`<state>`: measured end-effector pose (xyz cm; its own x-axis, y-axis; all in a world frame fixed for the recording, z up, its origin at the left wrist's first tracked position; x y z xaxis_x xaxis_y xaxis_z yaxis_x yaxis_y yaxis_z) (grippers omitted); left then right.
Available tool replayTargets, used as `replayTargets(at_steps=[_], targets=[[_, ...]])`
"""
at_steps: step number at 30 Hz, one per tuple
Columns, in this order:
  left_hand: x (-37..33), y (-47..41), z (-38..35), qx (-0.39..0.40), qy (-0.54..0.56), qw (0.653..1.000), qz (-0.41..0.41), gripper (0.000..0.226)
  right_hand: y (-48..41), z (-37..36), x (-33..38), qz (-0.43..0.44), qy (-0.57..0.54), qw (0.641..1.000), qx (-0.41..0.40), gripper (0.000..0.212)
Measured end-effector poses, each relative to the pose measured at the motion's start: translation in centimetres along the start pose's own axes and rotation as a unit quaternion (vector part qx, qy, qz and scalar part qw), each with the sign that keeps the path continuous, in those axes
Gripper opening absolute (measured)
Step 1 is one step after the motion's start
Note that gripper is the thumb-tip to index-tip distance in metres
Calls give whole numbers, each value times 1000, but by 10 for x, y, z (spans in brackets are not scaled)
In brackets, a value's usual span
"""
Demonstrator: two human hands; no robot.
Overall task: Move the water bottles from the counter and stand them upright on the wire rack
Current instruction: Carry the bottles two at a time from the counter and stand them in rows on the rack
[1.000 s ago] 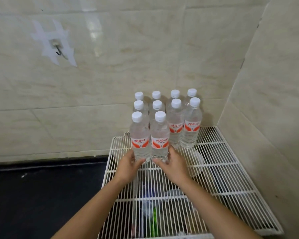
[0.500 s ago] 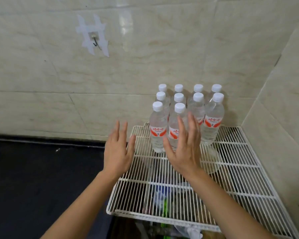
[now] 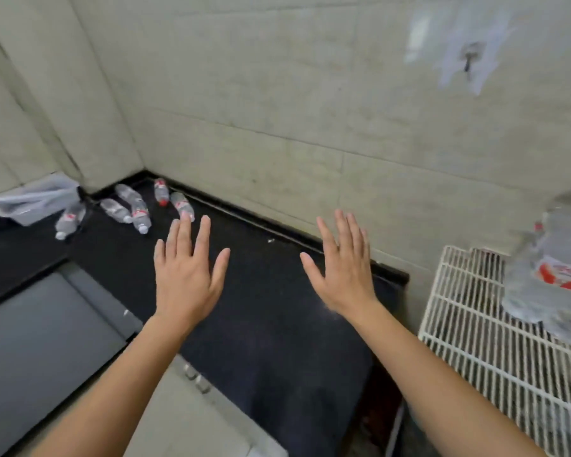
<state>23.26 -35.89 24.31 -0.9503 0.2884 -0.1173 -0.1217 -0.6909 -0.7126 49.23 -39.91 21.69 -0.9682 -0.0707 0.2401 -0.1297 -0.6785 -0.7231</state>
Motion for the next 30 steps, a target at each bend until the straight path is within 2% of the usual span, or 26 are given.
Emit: replayTargets(at_steps=[6, 12, 18, 22, 25, 30], targets=[[190, -20, 16, 21, -54, 997, 43, 67, -51, -118, 158, 23, -32, 998, 57, 67], [325, -37, 9, 44, -95, 992, 76, 68, -75, -216, 282, 49, -79, 989, 116, 62], [414, -57, -49, 88, -107, 985, 99, 68, -98, -317, 339, 68, -89, 983, 147, 60], [477, -82, -110, 147, -119, 977, 102, 70, -127, -404, 362, 58, -94, 980, 168, 61], [531, -114, -152, 199, -134, 962, 129, 72, -153, -468, 377, 43, -82, 973, 213, 64], [611, -175, -195, 227, -148, 951, 148, 71, -213, -552, 411, 36, -76, 958, 273, 68]])
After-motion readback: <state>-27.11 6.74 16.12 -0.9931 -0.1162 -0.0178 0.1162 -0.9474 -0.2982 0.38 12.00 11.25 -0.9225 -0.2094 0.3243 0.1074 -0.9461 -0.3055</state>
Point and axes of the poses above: each hand's wrist, its own y-axis away from the middle knuckle, its own z-axis out of the back of the hand, x = y × z, the point moved 6 cm from there along -y, towards the middle knuckle, and after that the axes turned 12 degrees about -x, right-handed, at the moved point
